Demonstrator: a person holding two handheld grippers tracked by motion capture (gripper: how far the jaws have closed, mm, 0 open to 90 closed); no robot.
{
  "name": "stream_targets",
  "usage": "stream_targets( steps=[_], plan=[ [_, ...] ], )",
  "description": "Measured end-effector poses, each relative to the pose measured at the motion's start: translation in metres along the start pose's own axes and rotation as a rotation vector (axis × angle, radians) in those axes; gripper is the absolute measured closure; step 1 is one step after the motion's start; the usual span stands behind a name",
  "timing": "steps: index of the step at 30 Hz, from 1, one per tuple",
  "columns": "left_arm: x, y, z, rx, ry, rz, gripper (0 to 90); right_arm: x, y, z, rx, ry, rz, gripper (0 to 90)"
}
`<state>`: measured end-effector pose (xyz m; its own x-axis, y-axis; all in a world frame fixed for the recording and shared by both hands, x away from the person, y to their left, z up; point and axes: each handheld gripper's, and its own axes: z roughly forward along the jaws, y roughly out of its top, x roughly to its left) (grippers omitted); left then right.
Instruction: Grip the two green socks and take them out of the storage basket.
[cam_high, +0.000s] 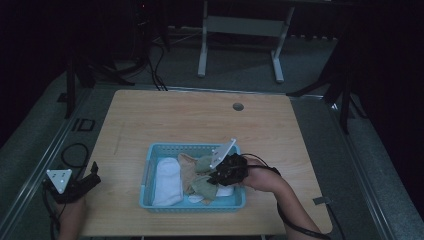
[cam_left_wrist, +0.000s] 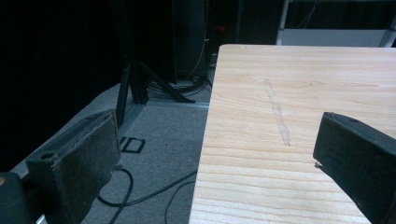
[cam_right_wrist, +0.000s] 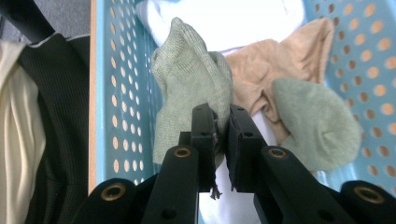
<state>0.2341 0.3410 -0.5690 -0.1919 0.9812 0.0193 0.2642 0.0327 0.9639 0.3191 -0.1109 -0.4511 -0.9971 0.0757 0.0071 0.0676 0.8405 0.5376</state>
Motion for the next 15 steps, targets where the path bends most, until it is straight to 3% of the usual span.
stream_targets(
  steps=[15],
  plan=[
    [0.0, 0.0, 0.0, 0.0, 0.003, 0.003, 0.7, -0.004, -0.009, -0.048, -0.089, -0.075, 0.037, 82.4]
  ],
)
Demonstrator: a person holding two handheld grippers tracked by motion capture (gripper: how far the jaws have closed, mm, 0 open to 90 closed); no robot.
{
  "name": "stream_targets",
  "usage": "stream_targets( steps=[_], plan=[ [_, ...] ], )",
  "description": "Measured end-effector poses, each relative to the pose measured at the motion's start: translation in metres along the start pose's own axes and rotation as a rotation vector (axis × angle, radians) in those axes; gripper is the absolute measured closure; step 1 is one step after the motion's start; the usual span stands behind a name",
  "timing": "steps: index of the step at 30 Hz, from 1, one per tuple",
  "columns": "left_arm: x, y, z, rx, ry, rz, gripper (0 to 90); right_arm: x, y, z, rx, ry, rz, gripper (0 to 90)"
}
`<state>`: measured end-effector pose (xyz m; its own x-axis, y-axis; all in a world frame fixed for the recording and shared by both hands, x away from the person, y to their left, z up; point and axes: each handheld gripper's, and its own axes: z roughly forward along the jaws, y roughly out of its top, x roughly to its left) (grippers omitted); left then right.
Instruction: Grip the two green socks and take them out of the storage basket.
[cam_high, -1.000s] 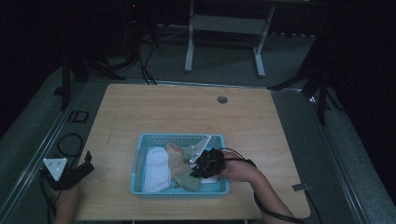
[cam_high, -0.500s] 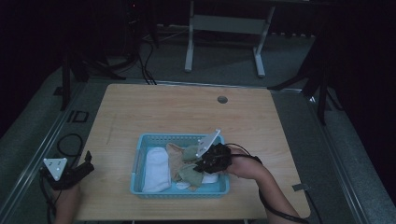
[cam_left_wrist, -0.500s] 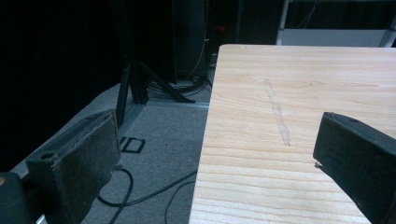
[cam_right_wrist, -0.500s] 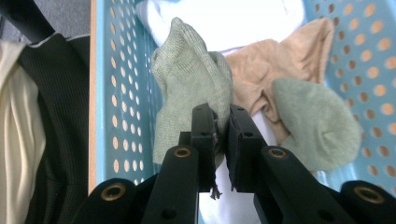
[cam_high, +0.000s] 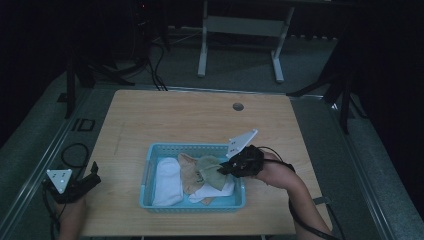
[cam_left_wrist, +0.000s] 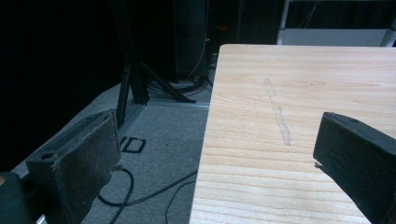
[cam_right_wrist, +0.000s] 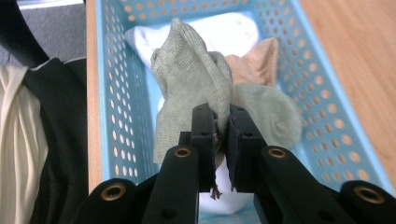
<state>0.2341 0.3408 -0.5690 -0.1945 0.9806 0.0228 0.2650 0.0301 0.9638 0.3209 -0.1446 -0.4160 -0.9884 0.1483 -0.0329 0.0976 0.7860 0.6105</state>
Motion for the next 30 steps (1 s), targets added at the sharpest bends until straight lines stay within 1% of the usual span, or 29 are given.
stream_targets(
  steps=[1, 2, 3, 4, 5, 6, 7, 8, 9, 10, 11, 12, 13, 15, 16, 17, 18, 19, 20, 21, 22, 23, 24, 25, 26, 27, 28, 29, 30],
  plan=[
    [0.0, 0.0, 0.0, 0.0, 0.0, 0.0, 0.7, 0.0, 0.0, 0.0, 0.0, 0.0, 0.0, 82.4],
    [0.0, 0.0, 0.0, 0.0, 0.0, 0.001, 0.7, -0.001, -0.001, -0.005, -0.003, -0.011, 0.003, 82.3],
    [0.0, 0.0, 0.0, -0.001, 0.001, 0.0, 0.7, -0.005, -0.007, -0.016, -0.019, -0.03, 0.021, 82.3],
    [0.0, 0.0, 0.0, -0.001, 0.001, 0.0, 0.7, -0.005, -0.007, -0.016, -0.019, -0.03, 0.021, 82.3],
    [0.0, 0.0, 0.0, -0.001, 0.002, 0.002, 0.8, -0.007, -0.011, -0.023, -0.027, -0.048, 0.03, 82.4],
    [0.0, 0.0, 0.0, -0.001, 0.002, 0.002, 0.7, -0.007, -0.011, -0.023, -0.027, -0.048, 0.03, 82.4],
    [0.0, 0.0, 0.0, -0.002, 0.003, 0.001, 0.8, -0.008, -0.016, -0.031, -0.036, -0.067, 0.044, 82.3],
    [0.0, 0.0, 0.0, -0.002, 0.003, 0.001, 0.7, -0.008, -0.016, -0.031, -0.036, -0.067, 0.044, 82.3],
    [0.0, 0.0, 0.0, -0.002, 0.005, 0.002, 0.7, -0.011, -0.022, -0.04, -0.044, -0.088, 0.062, 82.3],
    [0.0, 0.0, 0.0, -0.002, 0.005, 0.002, 0.7, -0.011, -0.022, -0.04, -0.044, -0.088, 0.062, 82.3],
    [0.0, 0.0, 0.0, -0.003, 0.005, 0.003, 0.8, -0.013, -0.029, -0.048, -0.057, -0.097, 0.084, 82.3],
    [0.0, 0.0, 0.0, -0.003, 0.005, 0.003, 0.7, -0.013, -0.029, -0.048, -0.057, -0.097, 0.084, 82.3],
    [0.0, 0.0, 0.0, -0.002, 0.006, 0.002, 0.7, -0.014, -0.032, -0.052, -0.057, -0.108, 0.09, 82.3],
    [0.0, 0.0, 0.0, -0.001, 0.005, 0.002, 0.8, -0.015, -0.044, -0.061, -0.051, -0.126, 0.113, 82.3],
    [0.0, 0.0, 0.0, -0.001, 0.005, 0.002, 0.7, -0.015, -0.044, -0.061, -0.051, -0.126, 0.113, 82.3],
    [-0.001, 0.0, 0.0, -0.002, 0.006, 0.004, 0.7, -0.016, -0.053, -0.067, -0.047, -0.139, 0.131, 82.3],
    [-0.001, 0.0, 0.0, -0.002, 0.006, 0.004, 0.7, -0.016, -0.053, -0.067, -0.047, -0.139, 0.131, 82.3],
    [-0.001, 0.0, 0.0, -0.003, 0.007, 0.006, 0.7, -0.016, -0.058, -0.069, -0.051, -0.144, 0.143, 82.3],
    [-0.001, 0.0, 0.0, -0.002, 0.008, 0.004, 0.7, -0.016, -0.064, -0.072, -0.048, -0.147, 0.152, 82.3],
    [-0.001, 0.0, 0.0, -0.003, 0.008, 0.004, 0.8, -0.016, -0.073, -0.076, -0.051, -0.154, 0.175, 82.3],
    [-0.001, 0.0, 0.0, -0.003, 0.008, 0.004, 0.7, -0.016, -0.073, -0.076, -0.051, -0.154, 0.175, 82.3],
    [-0.001, 0.0, 0.0, -0.002, 0.008, 0.004, 0.7, -0.015, -0.083, -0.081, -0.052, -0.169, 0.192, 82.3],
    [-0.001, 0.0, 0.0, -0.002, 0.008, 0.004, 0.7, -0.015, -0.083, -0.081, -0.052, -0.169, 0.192, 82.3],
    [-0.001, 0.0, 0.0, -0.001, 0.008, 0.005, 0.7, -0.016, -0.093, -0.086, -0.065, -0.17, 0.216, 82.3],
    [-0.001, 0.0, 0.0, -0.001, 0.008, 0.005, 0.7, -0.016, -0.093, -0.086, -0.065, -0.17, 0.216, 82.3],
    [-0.001, 0.0, 0.0, -0.002, 0.007, 0.003, 0.8, -0.015, -0.103, -0.09, -0.073, -0.178, 0.237, 82.3],
    [-0.001, 0.0, 0.0, -0.002, 0.007, 0.003, 0.8, -0.015, -0.103, -0.09, -0.073, -0.178, 0.237, 82.3],
    [-0.001, 0.0, 0.0, -0.002, 0.009, 0.003, 0.8, -0.015, -0.113, -0.092, -0.074, -0.184, 0.253, 82.3],
    [-0.001, 0.0, 0.0, -0.002, 0.009, 0.003, 0.8, -0.015, -0.113, -0.092, -0.074, -0.184, 0.253, 82.3]
  ],
)
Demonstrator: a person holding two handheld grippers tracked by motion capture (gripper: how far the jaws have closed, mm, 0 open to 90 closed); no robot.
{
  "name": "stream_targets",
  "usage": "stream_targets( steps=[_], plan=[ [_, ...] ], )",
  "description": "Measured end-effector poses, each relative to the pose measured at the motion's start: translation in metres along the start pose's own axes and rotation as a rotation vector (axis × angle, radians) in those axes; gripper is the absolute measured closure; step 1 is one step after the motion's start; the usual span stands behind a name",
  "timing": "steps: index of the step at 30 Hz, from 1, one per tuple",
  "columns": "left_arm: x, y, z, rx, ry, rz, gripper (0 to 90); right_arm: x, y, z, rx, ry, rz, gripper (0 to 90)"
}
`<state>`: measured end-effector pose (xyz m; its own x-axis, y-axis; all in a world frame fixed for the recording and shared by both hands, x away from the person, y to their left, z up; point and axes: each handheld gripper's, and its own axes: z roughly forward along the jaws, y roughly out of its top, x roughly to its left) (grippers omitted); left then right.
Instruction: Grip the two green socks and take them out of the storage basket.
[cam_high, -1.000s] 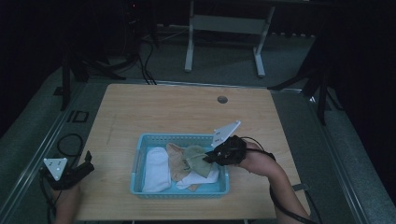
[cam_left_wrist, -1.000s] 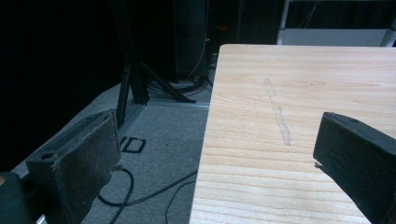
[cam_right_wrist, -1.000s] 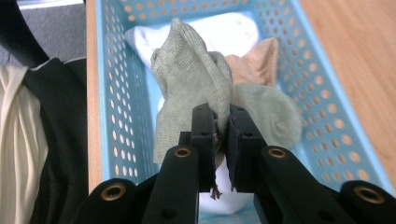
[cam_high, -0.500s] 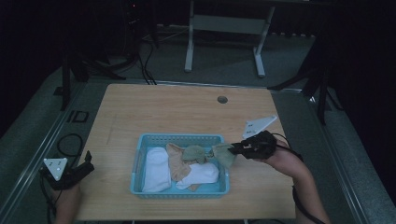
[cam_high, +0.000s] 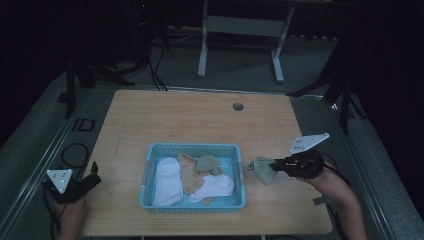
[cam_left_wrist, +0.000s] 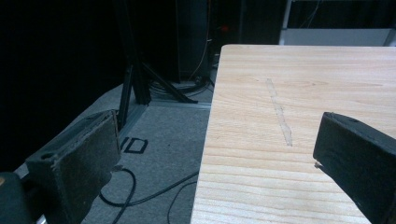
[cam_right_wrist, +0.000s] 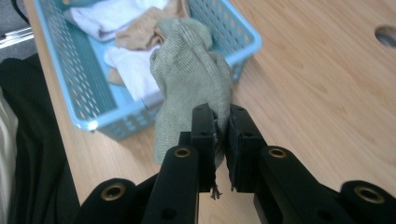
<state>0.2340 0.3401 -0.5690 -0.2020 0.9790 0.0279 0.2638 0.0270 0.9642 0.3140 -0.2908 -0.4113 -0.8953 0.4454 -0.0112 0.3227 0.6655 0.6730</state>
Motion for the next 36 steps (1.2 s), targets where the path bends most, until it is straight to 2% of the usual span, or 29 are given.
stream_targets(
  steps=[1, 3, 5, 8, 9, 18, 21, 31, 36],
  plan=[
    [0.0, 0.0, 0.0, 0.0, 0.001, 0.001, 0.7, -0.002, -0.009, -0.001, 0.004, -0.003, 0.016, 82.3],
    [0.0, 0.0, 0.0, -0.001, 0.0, 0.0, 0.8, -0.003, -0.013, 0.0, 0.006, -0.005, 0.021, 82.3],
    [0.0, 0.0, 0.0, 0.0, -0.001, 0.0, 0.7, -0.006, -0.027, 0.001, 0.009, -0.001, 0.053, 82.3],
    [0.0, 0.0, 0.0, -0.001, 0.001, 0.0, 0.8, -0.007, -0.035, 0.003, 0.014, -0.001, 0.065, 82.3],
    [0.0, 0.0, 0.0, 0.0, 0.002, 0.002, 0.7, -0.008, -0.044, 0.006, 0.018, 0.003, 0.084, 82.3],
    [0.0, 0.0, 0.0, -0.002, 0.001, 0.006, 0.7, -0.009, -0.071, 0.022, 0.028, 0.02, 0.134, 82.2],
    [-0.001, 0.0, 0.0, -0.002, 0.001, 0.007, 0.7, -0.01, -0.085, 0.028, 0.035, 0.024, 0.165, 82.2],
    [-0.001, 0.0, -0.001, -0.005, 0.003, 0.008, 0.7, -0.012, -0.108, 0.047, 0.083, 0.018, 0.21, 82.2],
    [-0.001, 0.0, -0.001, -0.008, 0.002, 0.008, 0.8, -0.015, -0.114, 0.052, 0.085, 0.016, 0.234, 82.0]
  ],
)
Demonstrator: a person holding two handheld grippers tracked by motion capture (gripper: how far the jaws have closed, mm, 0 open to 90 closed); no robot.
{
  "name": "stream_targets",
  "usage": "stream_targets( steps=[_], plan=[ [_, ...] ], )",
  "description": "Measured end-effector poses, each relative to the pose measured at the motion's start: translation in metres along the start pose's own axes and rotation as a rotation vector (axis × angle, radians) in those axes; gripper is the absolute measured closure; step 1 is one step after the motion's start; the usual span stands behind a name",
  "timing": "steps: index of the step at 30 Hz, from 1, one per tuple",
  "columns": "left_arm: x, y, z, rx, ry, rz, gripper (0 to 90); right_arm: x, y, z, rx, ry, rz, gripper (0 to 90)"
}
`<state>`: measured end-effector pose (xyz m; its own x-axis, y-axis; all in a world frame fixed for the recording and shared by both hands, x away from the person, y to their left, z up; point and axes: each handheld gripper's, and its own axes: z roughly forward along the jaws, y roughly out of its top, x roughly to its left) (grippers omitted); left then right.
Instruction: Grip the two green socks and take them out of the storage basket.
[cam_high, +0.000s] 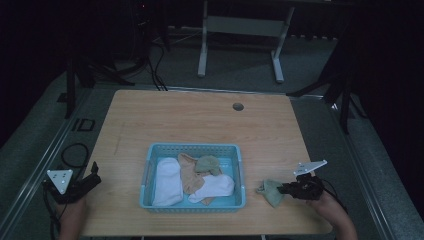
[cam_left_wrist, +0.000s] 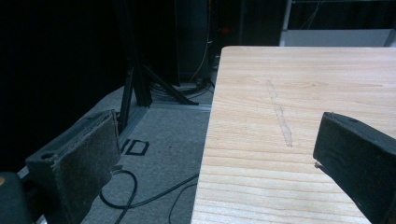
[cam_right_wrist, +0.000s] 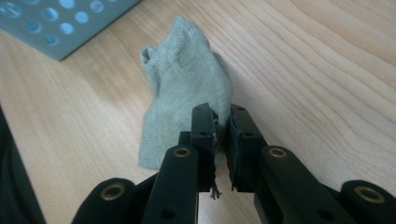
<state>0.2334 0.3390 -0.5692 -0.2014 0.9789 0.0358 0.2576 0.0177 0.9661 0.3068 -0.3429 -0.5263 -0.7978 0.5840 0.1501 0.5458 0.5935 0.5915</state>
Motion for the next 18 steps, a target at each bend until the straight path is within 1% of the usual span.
stream_targets(
  steps=[3, 4, 6, 7, 8, 9, 10, 11, 12, 14, 15, 16, 17, 18],
  plan=[
    [0.0, 0.0, 0.0, -0.001, -0.004, -0.002, 0.7, -0.002, -0.002, 0.002, 0.007, 0.0, 0.011, 81.8],
    [0.0, 0.0, 0.0, -0.003, -0.004, -0.002, 0.7, -0.005, -0.005, 0.005, 0.018, -0.012, 0.025, 80.7],
    [0.0, 0.0, 0.0, -0.003, -0.004, -0.002, 0.7, -0.005, -0.004, 0.004, 0.02, -0.027, 0.03, 76.4],
    [0.0, 0.0, 0.0, -0.004, -0.005, -0.002, 0.7, -0.005, -0.004, 0.004, 0.02, -0.027, 0.03, 76.4],
    [0.0, 0.0, 0.0, -0.004, -0.005, -0.002, 0.7, -0.005, -0.002, 0.0, 0.009, -0.043, 0.033, 69.3],
    [0.0, 0.0, 0.0, -0.004, -0.005, -0.002, 0.7, -0.005, -0.002, 0.0, 0.009, -0.043, 0.033, 69.3],
    [0.001, 0.0, 0.0, -0.003, -0.005, -0.003, 0.7, -0.004, 0.001, -0.005, -0.004, -0.059, 0.022, 65.0],
    [0.001, 0.0, 0.0, -0.003, -0.005, -0.003, 0.7, -0.004, 0.001, -0.005, -0.004, -0.059, 0.022, 65.0],
    [0.001, 0.0, 0.0, -0.002, -0.007, -0.004, 0.7, -0.003, 0.007, -0.011, -0.013, -0.057, 0.024, 58.3],
    [0.001, 0.0, 0.0, -0.002, -0.008, -0.004, 0.7, -0.002, 0.013, -0.015, -0.012, -0.065, 0.017, 56.8],
    [0.001, 0.0, 0.0, -0.002, -0.008, -0.004, 0.7, -0.002, 0.013, -0.015, -0.012, -0.065, 0.017, 56.8],
    [0.001, 0.0, 0.0, -0.002, -0.006, -0.003, 0.7, -0.001, 0.019, -0.019, -0.021, -0.058, 0.002, 54.0],
    [0.001, 0.0, 0.0, -0.002, -0.006, -0.003, 0.7, -0.001, 0.019, -0.019, -0.021, -0.058, 0.002, 54.0],
    [0.001, 0.0, 0.0, -0.001, -0.007, -0.002, 0.7, 0.002, 0.026, -0.022, -0.028, -0.051, -0.006, 49.7]
  ],
)
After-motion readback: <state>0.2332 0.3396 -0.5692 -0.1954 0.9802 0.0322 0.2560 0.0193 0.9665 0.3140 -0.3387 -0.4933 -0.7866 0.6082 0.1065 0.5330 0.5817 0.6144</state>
